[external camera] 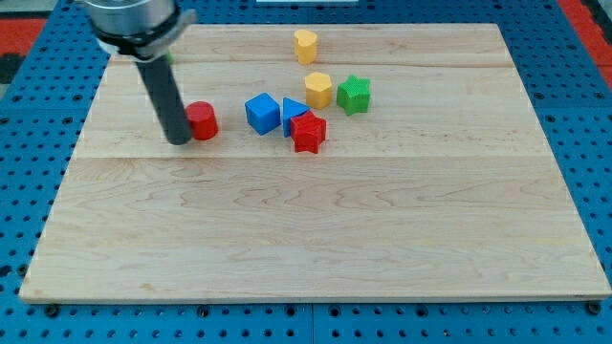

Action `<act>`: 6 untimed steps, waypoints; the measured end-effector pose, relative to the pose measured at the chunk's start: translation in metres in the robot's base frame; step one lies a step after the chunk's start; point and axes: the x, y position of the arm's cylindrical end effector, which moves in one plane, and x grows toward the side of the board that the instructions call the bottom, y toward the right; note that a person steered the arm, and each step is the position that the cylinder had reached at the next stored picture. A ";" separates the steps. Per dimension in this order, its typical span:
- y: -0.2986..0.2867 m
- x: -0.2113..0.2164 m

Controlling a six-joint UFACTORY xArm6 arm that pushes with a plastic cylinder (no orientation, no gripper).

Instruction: Move the red circle diagonally top right to the yellow hexagon

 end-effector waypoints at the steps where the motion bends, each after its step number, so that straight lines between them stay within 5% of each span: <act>1: 0.048 -0.037; 2: 0.074 -0.074; 4: 0.032 -0.098; 5: 0.098 -0.105; 6: 0.095 -0.109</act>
